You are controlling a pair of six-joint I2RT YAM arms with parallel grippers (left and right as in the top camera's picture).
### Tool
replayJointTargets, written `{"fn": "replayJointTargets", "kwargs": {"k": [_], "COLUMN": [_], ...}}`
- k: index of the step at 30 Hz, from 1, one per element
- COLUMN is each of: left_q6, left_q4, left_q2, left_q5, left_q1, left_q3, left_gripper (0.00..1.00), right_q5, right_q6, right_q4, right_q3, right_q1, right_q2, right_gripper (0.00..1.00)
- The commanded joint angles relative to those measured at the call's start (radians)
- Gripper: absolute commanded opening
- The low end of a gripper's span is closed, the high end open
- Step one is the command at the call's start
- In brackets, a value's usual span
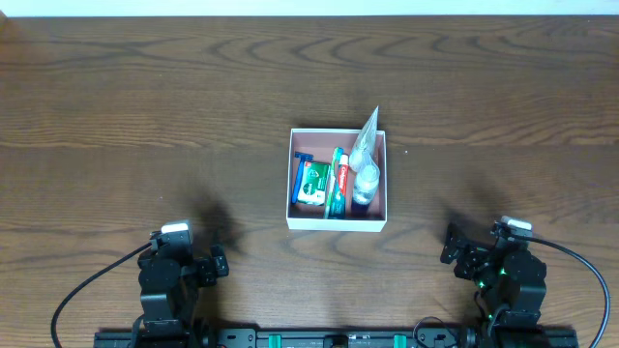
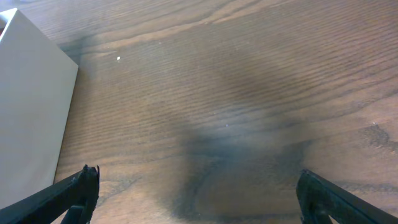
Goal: Pack container
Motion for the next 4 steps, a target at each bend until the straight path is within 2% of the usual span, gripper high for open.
{"fn": "replayJointTargets", "kwargs": {"k": [1,4], "left_q6": [0.005,0.005], "left_q4": [-0.001,-0.001], "left_q2": [-0.003,-0.003], "left_q5": [-0.001,-0.001], "left_q1": [0.004,0.004], "left_q3": [-0.012,-0.012], "left_gripper": [0.98,0.98], "right_q5": [0.004,0.004], "right_q6": [-0.016,-0.016], "right_q4": [0.000,0.000], "right_q3": [-0.003,-0.003], "right_q1": [0.007,0.007], "right_q2": [-0.009,-0.009], "right_gripper": [0.99,0.99]}}
